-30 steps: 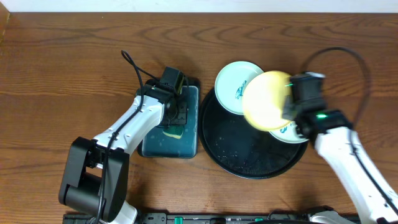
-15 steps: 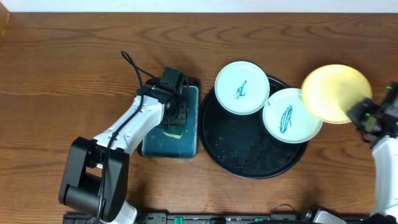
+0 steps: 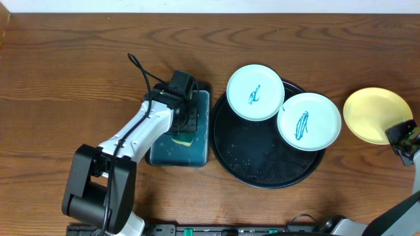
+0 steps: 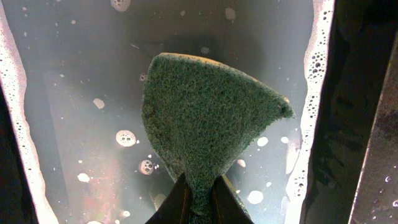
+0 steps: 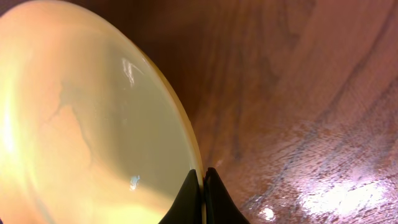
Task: Clean dirty plates on tray and stack at the side
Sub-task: 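Set the yellow plate down on the table right of the tray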
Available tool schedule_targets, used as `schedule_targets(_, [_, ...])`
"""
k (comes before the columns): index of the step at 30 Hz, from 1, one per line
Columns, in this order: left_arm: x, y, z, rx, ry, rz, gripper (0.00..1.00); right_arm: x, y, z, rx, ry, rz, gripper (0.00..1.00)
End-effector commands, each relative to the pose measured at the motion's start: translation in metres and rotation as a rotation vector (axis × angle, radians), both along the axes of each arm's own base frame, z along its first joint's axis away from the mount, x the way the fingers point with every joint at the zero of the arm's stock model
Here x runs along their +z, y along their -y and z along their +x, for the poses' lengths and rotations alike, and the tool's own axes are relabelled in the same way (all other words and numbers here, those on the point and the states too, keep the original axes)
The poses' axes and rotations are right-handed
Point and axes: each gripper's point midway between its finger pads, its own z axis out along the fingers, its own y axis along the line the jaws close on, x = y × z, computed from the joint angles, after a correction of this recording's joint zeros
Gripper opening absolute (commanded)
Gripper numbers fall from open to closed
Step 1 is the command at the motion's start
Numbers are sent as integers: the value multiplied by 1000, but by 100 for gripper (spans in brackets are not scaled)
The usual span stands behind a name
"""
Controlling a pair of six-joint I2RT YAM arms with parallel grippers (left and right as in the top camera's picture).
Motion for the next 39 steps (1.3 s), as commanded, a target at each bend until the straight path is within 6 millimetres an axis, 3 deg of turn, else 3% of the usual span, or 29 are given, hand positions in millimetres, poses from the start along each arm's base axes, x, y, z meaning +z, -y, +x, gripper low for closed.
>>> schedule_targets(1, [-2, -4, -1, 0, -5, 12, 8, -7, 12, -2, -46, -22, 0, 1])
schedule_targets(7, [-2, -4, -1, 0, -5, 12, 8, -30, 8, 2, -30, -53, 48, 1])
schedule_targets(12, [-2, -4, -1, 0, -5, 12, 8, -28, -2, 18, 49, 1, 73, 2])
schedule_targets(18, [-2, -4, -1, 0, -5, 12, 8, -27, -14, 26, 109, 41, 121, 28])
schedule_targets(20, [-2, -4, -1, 0, -5, 12, 8, -24, -19, 32, 127, 76, 150, 25])
schedule_targets(23, [-2, -4, -1, 1, -6, 12, 8, -21, -24, 40, 151, 121, 177, 11])
schedule_targets(27, [-2, -4, -1, 0, -6, 12, 8, -14, -36, 51, 209, 190, 228, 43])
schedule_targets(34, [-2, -4, -1, 0, -5, 12, 8, -2, -66, 80, 452, 273, 191, 55])
schedule_targets(39, [-2, -4, -1, 0, -5, 12, 8, 5, -106, 110, 708, 291, 67, 63])
